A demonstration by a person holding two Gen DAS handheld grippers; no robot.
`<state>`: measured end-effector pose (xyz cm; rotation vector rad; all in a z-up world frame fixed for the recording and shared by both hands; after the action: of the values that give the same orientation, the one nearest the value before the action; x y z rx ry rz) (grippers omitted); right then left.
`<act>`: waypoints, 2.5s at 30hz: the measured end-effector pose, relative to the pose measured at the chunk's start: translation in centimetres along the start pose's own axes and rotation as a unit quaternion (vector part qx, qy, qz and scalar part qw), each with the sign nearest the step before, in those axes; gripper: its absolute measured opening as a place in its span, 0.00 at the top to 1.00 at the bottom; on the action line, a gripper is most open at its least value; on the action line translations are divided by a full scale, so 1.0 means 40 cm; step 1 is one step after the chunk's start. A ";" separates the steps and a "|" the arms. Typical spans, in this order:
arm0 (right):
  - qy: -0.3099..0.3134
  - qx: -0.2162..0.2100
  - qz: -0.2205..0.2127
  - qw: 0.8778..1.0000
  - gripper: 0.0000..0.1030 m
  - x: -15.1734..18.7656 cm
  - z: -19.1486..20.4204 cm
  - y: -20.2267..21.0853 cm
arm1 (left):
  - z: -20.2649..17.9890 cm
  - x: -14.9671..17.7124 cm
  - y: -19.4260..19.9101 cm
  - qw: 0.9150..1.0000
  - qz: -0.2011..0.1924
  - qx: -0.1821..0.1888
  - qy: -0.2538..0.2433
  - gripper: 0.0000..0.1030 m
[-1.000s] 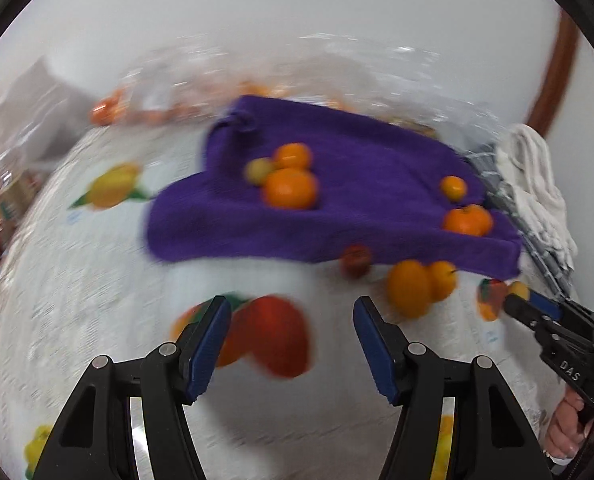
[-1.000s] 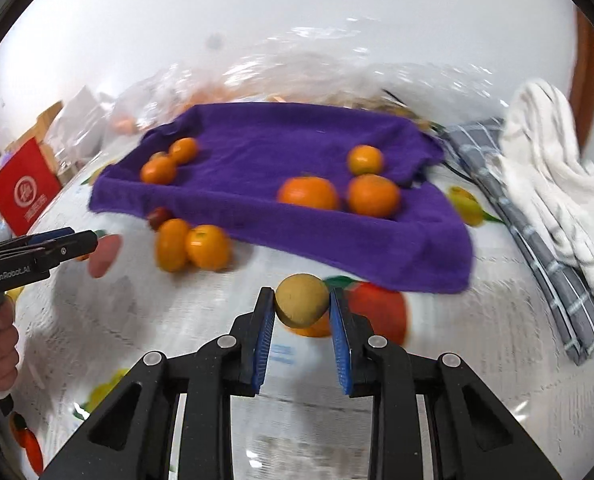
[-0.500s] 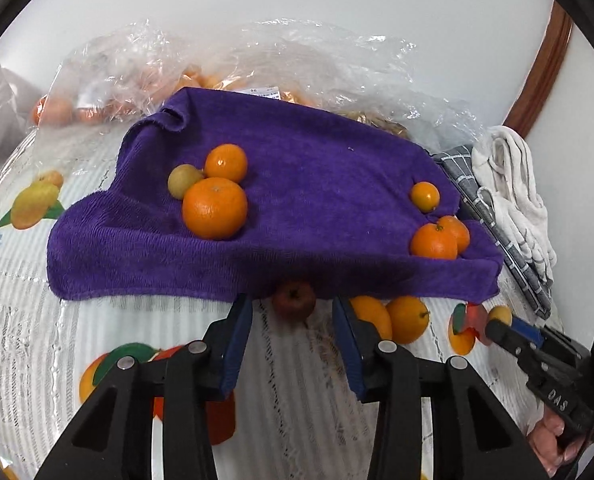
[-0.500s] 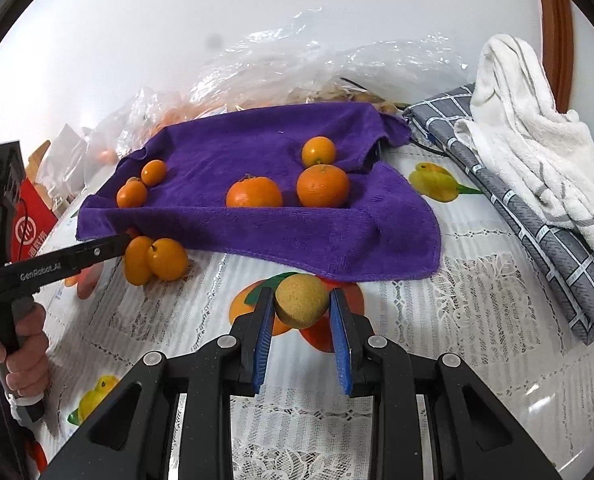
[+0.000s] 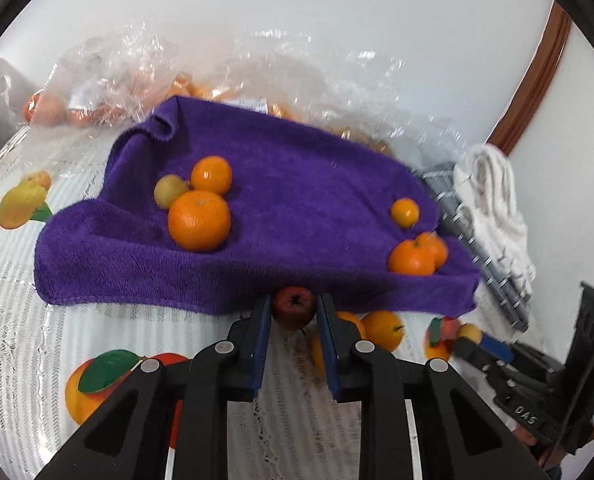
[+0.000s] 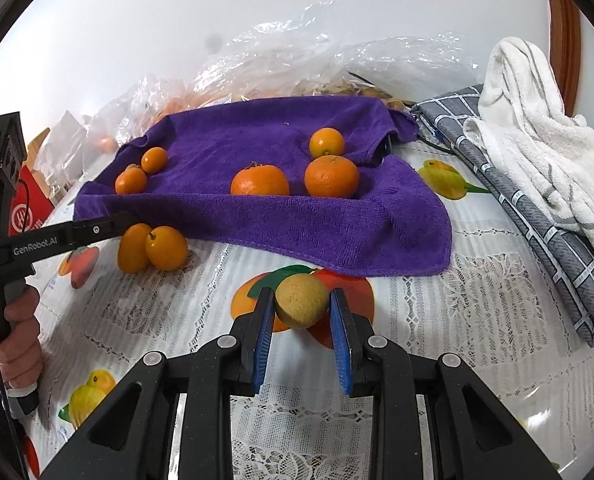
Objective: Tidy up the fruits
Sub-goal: 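Grasp a small red fruit with the left tool while the right tool holds the yellow-green fruit, then carry both held fruits onto the purple towel with both tools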
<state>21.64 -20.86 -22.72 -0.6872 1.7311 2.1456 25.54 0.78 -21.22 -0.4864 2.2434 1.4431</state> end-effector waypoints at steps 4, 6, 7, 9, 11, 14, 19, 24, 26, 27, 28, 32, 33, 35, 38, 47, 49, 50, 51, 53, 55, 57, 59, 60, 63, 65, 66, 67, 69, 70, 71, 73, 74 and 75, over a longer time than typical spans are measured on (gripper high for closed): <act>-0.006 -0.005 -0.005 1.000 0.73 0.000 -0.006 0.005 | -0.003 -0.007 0.020 1.000 -0.018 0.002 -0.004 0.78; -0.005 -0.008 -0.010 1.000 0.73 0.001 -0.004 0.010 | -0.007 -0.010 0.035 0.999 -0.035 -0.004 -0.014 0.78; -0.004 -0.009 -0.011 1.000 0.73 0.000 -0.003 0.011 | -0.008 -0.014 0.042 0.999 -0.043 -0.007 -0.017 0.78; -0.003 -0.009 -0.012 1.000 0.73 0.001 -0.003 0.012 | -0.009 -0.019 0.056 0.998 -0.056 -0.008 -0.021 0.78; -0.004 -0.010 -0.011 1.000 0.73 0.000 -0.001 0.012 | -0.007 -0.023 0.068 0.998 -0.064 -0.007 -0.022 0.78; -0.008 -0.011 -0.013 1.000 0.73 0.000 -0.002 0.015 | -0.004 -0.030 0.087 0.996 -0.084 -0.012 -0.023 0.78; -0.008 -0.013 -0.017 1.000 0.73 0.001 -0.002 0.019 | 0.009 -0.037 0.097 0.995 -0.096 -0.021 -0.016 0.78; -0.010 -0.013 -0.021 1.000 0.73 0.002 -0.003 0.024 | 0.024 -0.041 0.108 0.993 -0.110 -0.033 -0.008 0.78; -0.011 -0.013 -0.024 1.000 0.73 0.003 -0.002 0.027 | 0.031 -0.042 0.113 0.993 -0.113 -0.031 0.000 0.78; -0.011 -0.014 -0.027 0.999 0.73 0.003 -0.003 0.029 | 0.033 -0.042 0.115 0.993 -0.115 -0.032 0.002 0.78; -0.012 -0.014 -0.029 0.999 0.73 0.004 -0.004 0.032 | 0.036 -0.043 0.118 0.992 -0.118 -0.033 0.004 0.78; -0.018 -0.020 -0.033 0.999 0.73 0.004 -0.009 0.038 | 0.039 -0.047 0.126 0.991 -0.127 -0.043 0.005 0.78; -0.022 -0.020 -0.032 0.999 0.73 0.004 -0.012 0.039 | 0.040 -0.049 0.129 0.991 -0.128 -0.043 0.007 0.78; -0.028 -0.022 -0.035 0.999 0.73 0.002 -0.018 0.044 | 0.042 -0.050 0.132 0.991 -0.129 -0.038 0.010 0.78; -0.042 -0.021 -0.043 0.998 0.73 -0.002 -0.028 0.063 | 0.047 -0.051 0.143 0.990 -0.133 -0.033 0.016 0.78; -0.038 -0.003 -0.068 0.997 0.73 -0.048 -0.025 0.145 | 0.074 -0.055 0.155 0.990 -0.133 -0.038 0.039 0.78; -0.036 -0.003 -0.071 0.997 0.73 -0.060 -0.021 0.156 | 0.074 -0.053 0.158 0.990 -0.128 -0.028 0.042 0.78; -0.036 -0.003 -0.070 0.997 0.73 -0.065 -0.020 0.160 | 0.076 -0.053 0.160 0.991 -0.127 -0.029 0.043 0.78; -0.035 -0.002 -0.070 0.997 0.73 -0.069 -0.021 0.165 | 0.080 -0.053 0.164 0.990 -0.124 -0.039 0.045 0.78; -0.031 -0.004 -0.072 0.997 0.73 -0.083 -0.018 0.177 | 0.084 -0.055 0.174 0.991 -0.119 -0.039 0.048 0.78; -0.029 -0.001 -0.075 0.997 0.73 -0.098 -0.017 0.185 | 0.089 -0.065 0.191 0.991 -0.116 -0.039 0.051 0.78; -0.029 -0.001 -0.073 0.997 0.73 -0.115 -0.015 0.185 | 0.093 -0.081 0.209 0.991 -0.113 -0.049 0.052 0.78; -0.031 -0.003 -0.072 0.997 0.73 -0.133 -0.013 0.182 | 0.095 -0.095 0.221 0.991 -0.112 -0.055 0.050 0.78; -0.031 -0.004 -0.072 0.997 0.73 -0.140 -0.011 0.181 | 0.096 -0.104 0.230 0.991 -0.112 -0.062 0.049 0.78; -0.031 -0.005 -0.070 0.997 0.73 -0.168 -0.008 0.170 | 0.101 -0.123 0.245 0.990 -0.112 -0.074 0.043 0.78; -0.031 -0.007 -0.068 0.997 0.73 -0.183 -0.007 0.163 | 0.106 -0.131 0.249 0.990 -0.110 -0.080 0.042 0.78; -0.032 -0.008 -0.067 0.997 0.73 -0.191 -0.006 0.157 | 0.110 -0.135 0.249 0.990 -0.108 -0.084 0.041 0.78; -0.032 -0.009 -0.065 0.997 0.73 -0.199 -0.008 0.151 | 0.117 -0.139 0.247 0.990 -0.106 -0.088 0.042 0.78; -0.032 -0.013 -0.064 0.997 0.73 -0.216 -0.006 0.139 | 0.127 -0.144 0.244 0.990 -0.100 -0.091 0.042 0.78; -0.032 -0.015 -0.064 0.997 0.73 -0.223 -0.007 0.135 | 0.133 -0.147 0.243 0.990 -0.098 -0.092 0.043 0.78; -0.031 -0.017 -0.064 0.997 0.73 -0.230 -0.006 0.131 | 0.139 -0.150 0.243 0.990 -0.097 -0.094 0.044 0.78; -0.031 -0.018 -0.064 0.997 0.73 -0.245 -0.005 0.120 | 0.152 -0.156 0.244 0.990 -0.097 -0.096 0.046 0.78; -0.030 -0.018 -0.063 0.997 0.73 -0.253 -0.006 0.115 | 0.158 -0.160 0.245 0.989 -0.096 -0.099 0.046 0.78; -0.030 -0.017 -0.062 0.997 0.73 -0.259 -0.006 0.110 | 0.166 -0.165 0.244 0.989 -0.095 -0.102 0.048 0.78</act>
<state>28.15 -21.44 -13.54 -0.7120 1.5813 2.0947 27.28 11.14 -12.70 -0.8278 2.0635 1.5853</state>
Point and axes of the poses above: each gripper's, at about its wrist camera, not at the fingertips, and y roughly against the way its jaws point, z to its left, x to its underside, the point moved 6 cm from there along -y, roughly the way its jaws point, and after that the axes turned 9 degrees about z, right-handed, at the moved point
